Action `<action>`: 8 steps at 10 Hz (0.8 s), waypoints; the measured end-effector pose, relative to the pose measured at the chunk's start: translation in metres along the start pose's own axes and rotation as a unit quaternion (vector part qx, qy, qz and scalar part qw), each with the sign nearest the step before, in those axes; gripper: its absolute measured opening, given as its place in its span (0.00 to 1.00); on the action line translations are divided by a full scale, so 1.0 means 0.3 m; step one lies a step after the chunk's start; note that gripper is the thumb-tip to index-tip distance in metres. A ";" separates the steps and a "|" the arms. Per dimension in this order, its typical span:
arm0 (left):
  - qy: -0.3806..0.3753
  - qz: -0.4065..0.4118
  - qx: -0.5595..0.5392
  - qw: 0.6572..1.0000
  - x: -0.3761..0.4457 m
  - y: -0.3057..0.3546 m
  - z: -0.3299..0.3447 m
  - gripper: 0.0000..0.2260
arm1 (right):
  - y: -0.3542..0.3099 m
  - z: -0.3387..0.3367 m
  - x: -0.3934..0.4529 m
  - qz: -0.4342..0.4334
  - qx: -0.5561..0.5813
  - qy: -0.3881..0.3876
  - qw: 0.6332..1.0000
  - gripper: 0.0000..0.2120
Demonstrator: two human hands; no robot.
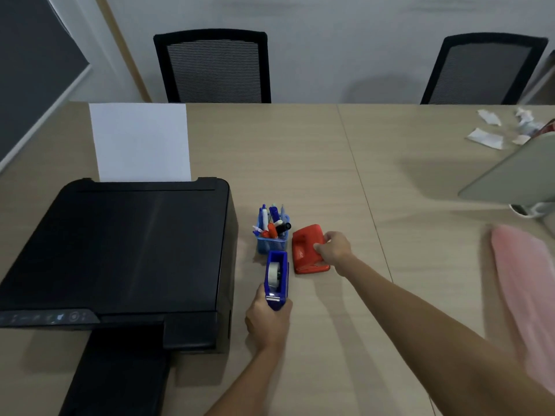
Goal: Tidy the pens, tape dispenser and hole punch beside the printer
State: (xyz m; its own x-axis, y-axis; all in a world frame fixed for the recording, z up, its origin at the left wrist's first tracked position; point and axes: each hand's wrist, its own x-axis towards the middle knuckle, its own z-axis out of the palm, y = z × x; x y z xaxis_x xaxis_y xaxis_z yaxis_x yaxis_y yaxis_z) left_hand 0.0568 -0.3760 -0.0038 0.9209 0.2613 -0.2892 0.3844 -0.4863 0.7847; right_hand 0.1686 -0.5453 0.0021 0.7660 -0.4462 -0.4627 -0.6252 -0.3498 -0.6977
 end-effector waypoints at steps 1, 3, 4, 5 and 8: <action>0.006 -0.014 -0.003 1.000 0.045 0.005 0.035 0.27 | -0.019 0.029 0.046 -0.001 -0.005 -0.003 1.000 0.07; -0.005 -0.014 0.021 1.000 0.059 -0.006 0.061 0.28 | -0.019 0.012 0.074 0.008 -0.008 -0.003 1.000 0.04; -0.014 -0.014 0.018 1.000 0.078 -0.004 0.070 0.29 | -0.019 0.013 0.076 0.010 -0.015 -0.002 1.000 0.04; -0.027 -0.017 0.021 0.999 0.089 -0.004 0.079 0.29 | -0.012 0.016 0.073 0.016 -0.009 -0.003 1.000 0.08; -0.048 0.057 0.079 0.994 0.061 0.058 0.006 0.48 | -0.026 -0.044 -0.031 0.012 -0.074 0.001 0.997 0.27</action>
